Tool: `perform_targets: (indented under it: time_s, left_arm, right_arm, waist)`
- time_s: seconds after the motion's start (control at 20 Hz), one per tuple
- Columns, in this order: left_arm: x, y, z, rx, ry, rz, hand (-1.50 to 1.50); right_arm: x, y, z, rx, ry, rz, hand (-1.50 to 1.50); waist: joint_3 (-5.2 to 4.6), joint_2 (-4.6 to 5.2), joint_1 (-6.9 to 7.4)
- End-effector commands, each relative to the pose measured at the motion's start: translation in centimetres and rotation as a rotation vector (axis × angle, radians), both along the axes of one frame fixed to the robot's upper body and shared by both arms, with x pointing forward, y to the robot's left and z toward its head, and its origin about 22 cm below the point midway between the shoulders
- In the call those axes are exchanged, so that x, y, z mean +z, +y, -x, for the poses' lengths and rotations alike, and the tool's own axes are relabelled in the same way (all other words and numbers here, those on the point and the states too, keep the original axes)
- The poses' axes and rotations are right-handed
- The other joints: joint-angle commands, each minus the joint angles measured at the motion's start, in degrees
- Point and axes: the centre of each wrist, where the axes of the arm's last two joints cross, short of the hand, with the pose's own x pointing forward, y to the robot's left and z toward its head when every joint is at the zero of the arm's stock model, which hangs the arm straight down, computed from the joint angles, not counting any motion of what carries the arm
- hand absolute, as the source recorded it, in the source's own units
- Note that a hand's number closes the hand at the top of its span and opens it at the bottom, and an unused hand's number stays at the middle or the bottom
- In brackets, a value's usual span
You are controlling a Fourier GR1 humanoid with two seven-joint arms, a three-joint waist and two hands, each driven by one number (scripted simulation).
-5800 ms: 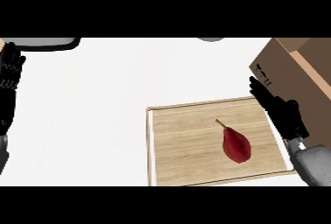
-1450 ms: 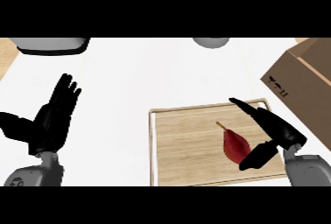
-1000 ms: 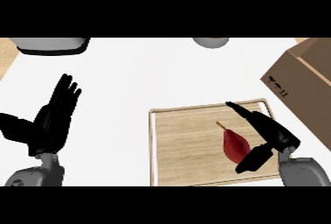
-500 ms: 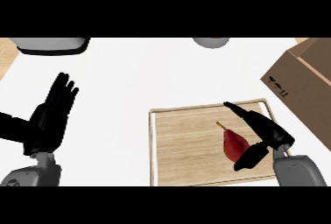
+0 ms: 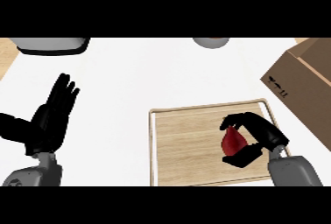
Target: Pick the pear from the tray and place it in the cardboard box
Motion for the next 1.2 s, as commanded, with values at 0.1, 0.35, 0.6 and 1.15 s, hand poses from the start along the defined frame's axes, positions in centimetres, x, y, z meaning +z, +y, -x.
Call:
perform_targets:
  time_s: [0.1,0.35,0.6,1.15]
  left_arm:
    - [0.9,-1.6,-0.2,-0.007,-0.008,0.007,0.00]
    - [0.8,-0.5,-1.3,-0.004,-0.020,0.011,0.00]
    - [-0.4,0.4,0.3,0.024,0.028,-0.001,0.00]
    - [0.1,-1.6,0.6,0.013,0.010,0.010,0.00]
  right_arm:
    - [-1.0,0.6,0.3,0.032,-0.101,0.044,1.50]
    - [1.9,-0.4,-1.0,-0.033,-0.214,0.034,1.50]
    - [1.3,4.0,6.3,0.210,-0.377,0.150,1.50]
    - [9.8,5.8,13.6,0.379,-0.658,0.245,1.50]
  waist:
    - [0.07,0.07,0.01]
    - [0.06,0.10,-0.11]
    - [0.03,-0.46,-1.02]
    - [0.04,-0.14,-0.54]
